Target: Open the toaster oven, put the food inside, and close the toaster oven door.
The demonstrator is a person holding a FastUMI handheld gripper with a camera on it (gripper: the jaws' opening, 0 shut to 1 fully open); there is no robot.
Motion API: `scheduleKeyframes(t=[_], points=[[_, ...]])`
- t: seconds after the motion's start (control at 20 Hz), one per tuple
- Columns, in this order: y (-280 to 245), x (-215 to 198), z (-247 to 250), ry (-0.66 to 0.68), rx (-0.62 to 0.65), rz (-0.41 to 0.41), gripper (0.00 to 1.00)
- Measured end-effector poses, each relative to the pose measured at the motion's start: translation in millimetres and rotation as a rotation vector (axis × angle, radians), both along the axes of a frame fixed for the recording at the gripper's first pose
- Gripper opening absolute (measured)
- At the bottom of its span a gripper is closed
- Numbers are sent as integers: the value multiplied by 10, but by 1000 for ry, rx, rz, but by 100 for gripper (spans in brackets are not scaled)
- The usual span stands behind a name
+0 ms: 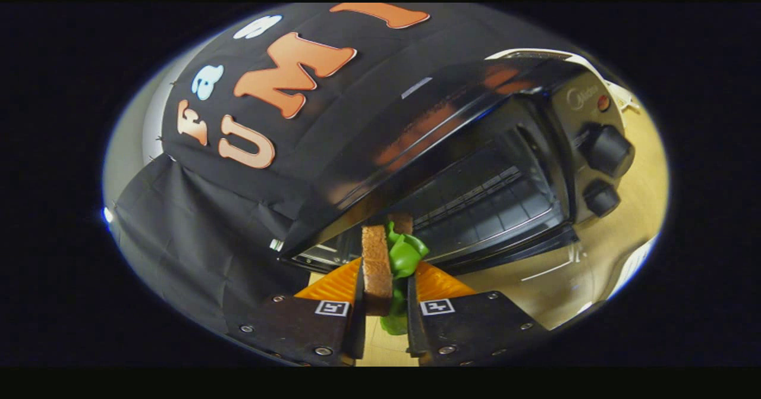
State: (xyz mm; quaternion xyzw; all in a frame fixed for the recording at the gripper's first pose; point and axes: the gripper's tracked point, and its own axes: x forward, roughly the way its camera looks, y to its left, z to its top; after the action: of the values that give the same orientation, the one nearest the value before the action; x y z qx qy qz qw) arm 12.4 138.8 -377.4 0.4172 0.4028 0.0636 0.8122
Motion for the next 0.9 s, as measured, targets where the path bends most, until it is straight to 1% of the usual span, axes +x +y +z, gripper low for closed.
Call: scheduleKeyframes(t=[0.15,0.3,0.4,0.55,0.7,0.8,0.9], points=[[3,143,-43,-9,23,-49,29],[-103,284,-116,-14,30,-103,29],[-220,376,-170,-32,-9,-149,29],[-190,441,-246,-36,-23,-167,29],[-190,478,-255,-65,-80,-180,29],[-194,462,-271,-61,-116,-175,35],[-265,398,-315,-25,-171,-174,42]])
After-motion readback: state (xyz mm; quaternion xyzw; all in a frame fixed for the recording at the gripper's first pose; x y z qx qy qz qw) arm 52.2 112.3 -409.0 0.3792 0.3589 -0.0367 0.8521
